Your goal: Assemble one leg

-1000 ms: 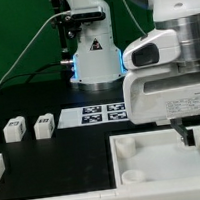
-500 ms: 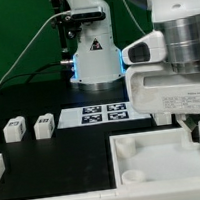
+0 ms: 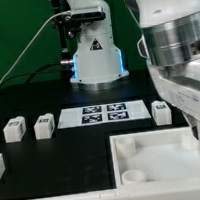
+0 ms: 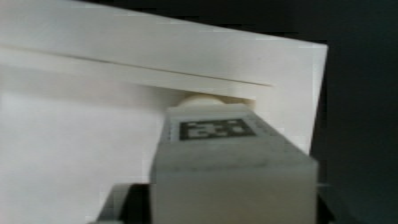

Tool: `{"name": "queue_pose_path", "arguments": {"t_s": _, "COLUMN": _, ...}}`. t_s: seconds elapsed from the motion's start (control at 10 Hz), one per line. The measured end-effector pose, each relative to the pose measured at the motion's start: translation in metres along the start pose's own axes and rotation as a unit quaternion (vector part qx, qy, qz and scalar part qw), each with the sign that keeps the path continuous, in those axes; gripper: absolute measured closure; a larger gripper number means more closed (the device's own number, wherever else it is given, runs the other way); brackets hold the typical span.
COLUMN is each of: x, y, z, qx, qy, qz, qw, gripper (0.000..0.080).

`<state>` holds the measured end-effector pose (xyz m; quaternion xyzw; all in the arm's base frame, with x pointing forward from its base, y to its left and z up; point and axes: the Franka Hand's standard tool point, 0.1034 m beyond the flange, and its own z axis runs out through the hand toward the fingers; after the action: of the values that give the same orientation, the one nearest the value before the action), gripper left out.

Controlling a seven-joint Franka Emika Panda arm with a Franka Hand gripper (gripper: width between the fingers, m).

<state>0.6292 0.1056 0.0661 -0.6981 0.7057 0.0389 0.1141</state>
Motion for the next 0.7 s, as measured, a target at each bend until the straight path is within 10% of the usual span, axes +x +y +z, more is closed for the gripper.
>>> {"name": "queue_pose_path", "arguments": {"t_s": 0.4, "x": -0.0008, "y": 0.0008, "z": 0.001, "qx": -0.001, "qy": 0.0, "qz": -0.036, "qw": 0.999, "gripper": 0.0425}}
{"name": "queue_pose_path", "arguments": {"t_s": 0.5, "x": -0.0029, "y": 0.0021, "z": 0.0018, "qx": -0.007, "qy": 0.007, "qz": -0.123, "qw": 0.992, "gripper": 0.0232}}
{"name": "queue_pose_path", "arguments": {"t_s": 0.7, "x": -0.0084, "y": 0.0033, "z": 0.003, "qx": -0.012, "qy": 0.015, "qz": -0.269, "qw": 0.963, "gripper": 0.0175}}
